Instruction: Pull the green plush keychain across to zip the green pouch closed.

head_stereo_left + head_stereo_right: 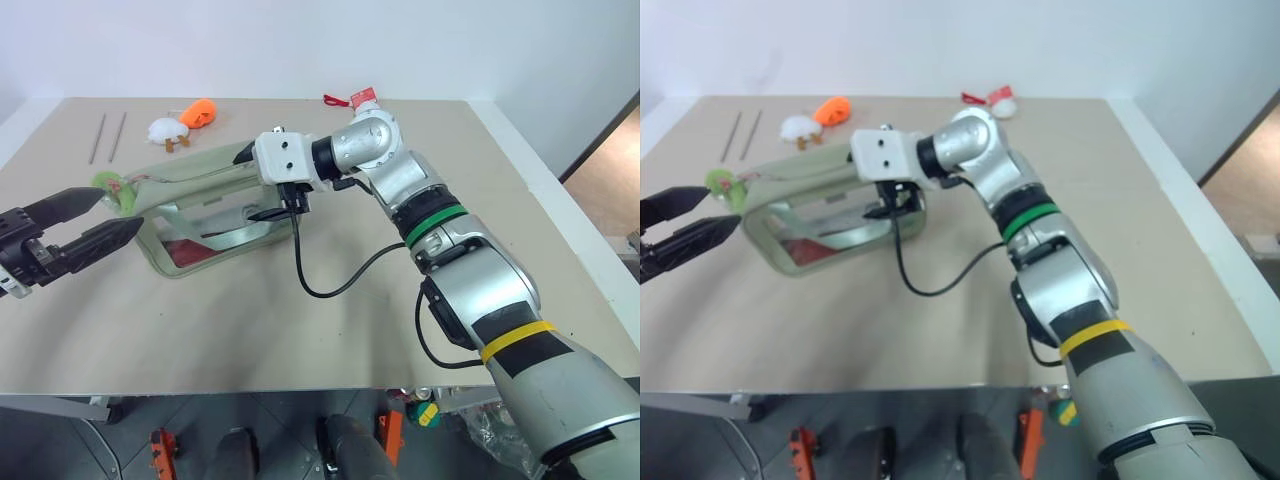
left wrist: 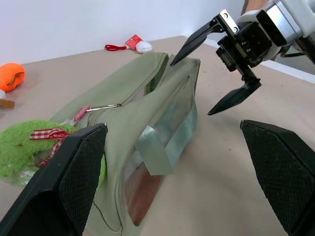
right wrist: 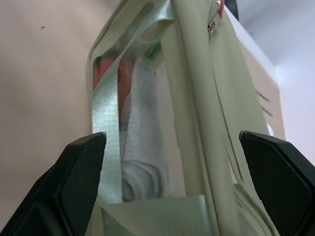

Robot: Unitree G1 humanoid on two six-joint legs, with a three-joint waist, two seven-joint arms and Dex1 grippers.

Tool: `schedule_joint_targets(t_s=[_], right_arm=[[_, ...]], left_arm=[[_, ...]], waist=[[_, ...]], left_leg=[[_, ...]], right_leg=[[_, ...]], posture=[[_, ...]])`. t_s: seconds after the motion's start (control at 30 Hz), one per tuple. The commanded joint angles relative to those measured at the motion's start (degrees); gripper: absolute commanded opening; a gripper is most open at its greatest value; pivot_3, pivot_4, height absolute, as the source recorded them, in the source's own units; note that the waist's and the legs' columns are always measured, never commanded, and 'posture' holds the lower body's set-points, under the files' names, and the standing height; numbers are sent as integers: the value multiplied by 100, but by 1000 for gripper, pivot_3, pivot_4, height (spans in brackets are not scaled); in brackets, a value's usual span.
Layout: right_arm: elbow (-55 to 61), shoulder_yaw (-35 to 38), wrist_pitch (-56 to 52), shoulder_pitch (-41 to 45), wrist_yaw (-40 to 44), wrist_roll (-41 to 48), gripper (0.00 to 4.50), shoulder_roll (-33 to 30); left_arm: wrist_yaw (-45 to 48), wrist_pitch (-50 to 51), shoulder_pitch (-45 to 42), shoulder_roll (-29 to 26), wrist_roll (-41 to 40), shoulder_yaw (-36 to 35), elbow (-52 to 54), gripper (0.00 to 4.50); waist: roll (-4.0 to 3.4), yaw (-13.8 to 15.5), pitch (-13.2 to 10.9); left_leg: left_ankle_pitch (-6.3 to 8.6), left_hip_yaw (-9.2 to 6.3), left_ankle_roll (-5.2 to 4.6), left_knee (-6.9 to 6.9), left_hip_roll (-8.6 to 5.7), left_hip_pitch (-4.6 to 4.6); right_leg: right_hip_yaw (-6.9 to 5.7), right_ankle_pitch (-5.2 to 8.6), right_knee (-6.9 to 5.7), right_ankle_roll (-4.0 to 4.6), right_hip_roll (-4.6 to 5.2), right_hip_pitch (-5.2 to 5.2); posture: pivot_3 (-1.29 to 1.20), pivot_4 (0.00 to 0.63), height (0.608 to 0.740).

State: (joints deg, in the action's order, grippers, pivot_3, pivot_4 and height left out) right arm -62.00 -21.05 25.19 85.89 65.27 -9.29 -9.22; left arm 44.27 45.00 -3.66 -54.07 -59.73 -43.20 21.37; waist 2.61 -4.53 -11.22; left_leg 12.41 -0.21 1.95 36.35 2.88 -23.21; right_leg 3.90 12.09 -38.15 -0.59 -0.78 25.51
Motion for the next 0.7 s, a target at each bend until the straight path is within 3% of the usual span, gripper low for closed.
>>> schedule_joint_targets(t_s=[0.03,0.27,0.5,0.7], right_arm=[[-171,89,150,306,-207,-120,4500,76],[-379,74,230,321,-271,-294,4500,140],[-545,-2,255,227,-488,-563,2361,169],[-580,10,276,134,-457,-680,206,146]], left_arm=[[-8,-48,-34,-24,-96,-114,143,4488],[-57,-61,-19,11,-125,-109,154,4488],[-87,-65,-78,4,-168,-94,149,4500],[-88,-84,-114,-15,-177,-41,123,4500]], waist=[[0,0,0],[0,0,0],[0,0,0],[0,0,0]], left_leg=[[0,-1,0,0,0,0],[0,-4,0,0,0,0],[0,-7,0,0,1,0],[0,-9,1,0,1,0]], right_leg=[[-1,0,0,1,0,0],[-4,1,-1,2,0,-1],[-6,1,-2,3,-1,-2],[-7,0,-2,3,-1,-2]], posture=[[0,150,740],[0,150,740],[0,150,740],[0,150,740]])
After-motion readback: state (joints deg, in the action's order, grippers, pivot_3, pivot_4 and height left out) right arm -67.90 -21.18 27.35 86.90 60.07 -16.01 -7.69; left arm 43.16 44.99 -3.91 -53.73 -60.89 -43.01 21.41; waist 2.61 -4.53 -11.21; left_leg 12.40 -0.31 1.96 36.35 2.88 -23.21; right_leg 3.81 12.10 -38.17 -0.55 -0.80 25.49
